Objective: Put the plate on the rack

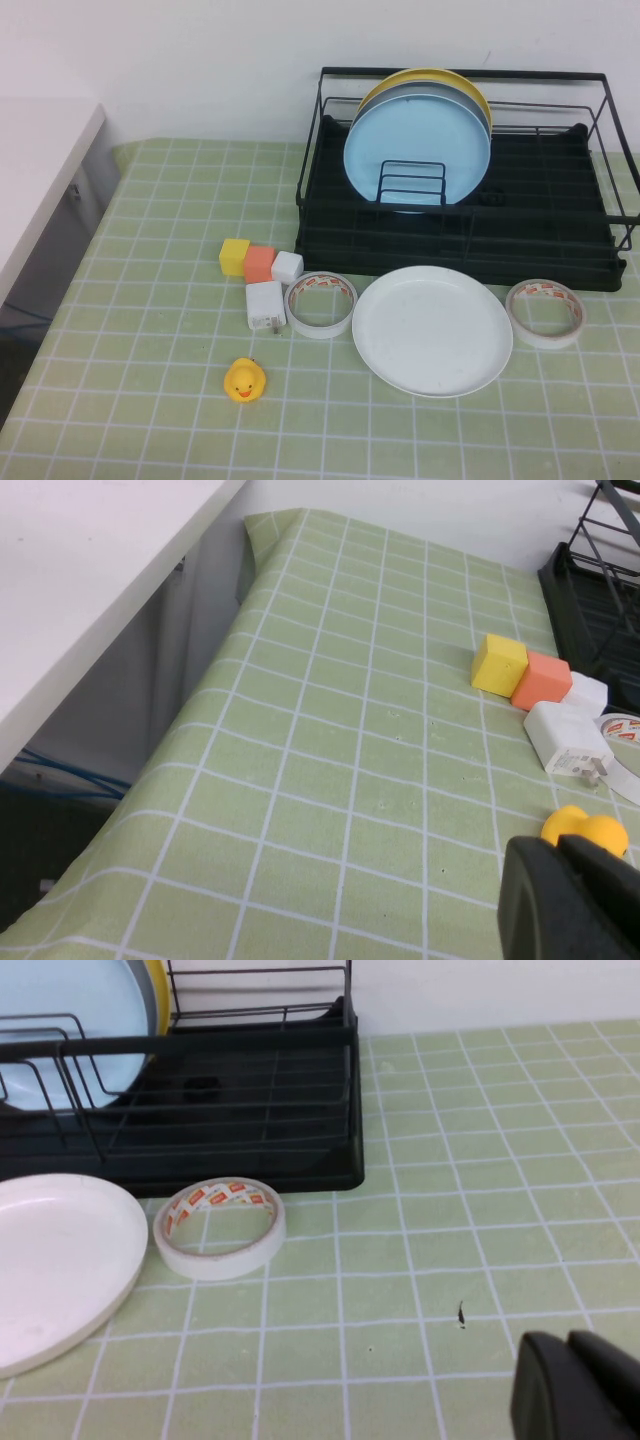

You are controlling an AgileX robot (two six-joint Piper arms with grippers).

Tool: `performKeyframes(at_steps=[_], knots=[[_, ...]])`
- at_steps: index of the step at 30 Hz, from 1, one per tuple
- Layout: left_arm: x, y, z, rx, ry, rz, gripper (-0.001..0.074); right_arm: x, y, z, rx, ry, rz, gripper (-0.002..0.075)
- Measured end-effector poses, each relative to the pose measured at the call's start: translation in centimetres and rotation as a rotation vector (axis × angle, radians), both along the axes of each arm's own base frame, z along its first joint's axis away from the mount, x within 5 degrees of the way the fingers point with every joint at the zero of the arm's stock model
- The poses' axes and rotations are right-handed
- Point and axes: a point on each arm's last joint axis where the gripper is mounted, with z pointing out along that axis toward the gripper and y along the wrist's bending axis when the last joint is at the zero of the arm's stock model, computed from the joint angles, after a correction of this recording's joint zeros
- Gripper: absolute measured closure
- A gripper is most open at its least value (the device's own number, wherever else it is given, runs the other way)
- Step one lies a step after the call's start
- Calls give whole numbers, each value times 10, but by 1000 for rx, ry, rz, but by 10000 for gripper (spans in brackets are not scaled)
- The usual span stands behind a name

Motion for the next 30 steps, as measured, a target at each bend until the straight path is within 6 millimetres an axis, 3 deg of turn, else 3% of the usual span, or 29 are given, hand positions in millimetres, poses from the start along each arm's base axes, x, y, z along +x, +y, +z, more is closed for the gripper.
performKeyframes(at_steps=[25,27,30], knots=[[0,0,0,-4,0,0,736,0,2,0,62,-2,5,717],[0,-3,1,-136,1,8,736,0,4,0,122,-6,9,717],[-1,-11,4,-610,47,32,736,1,12,1,376,-20,8,717]])
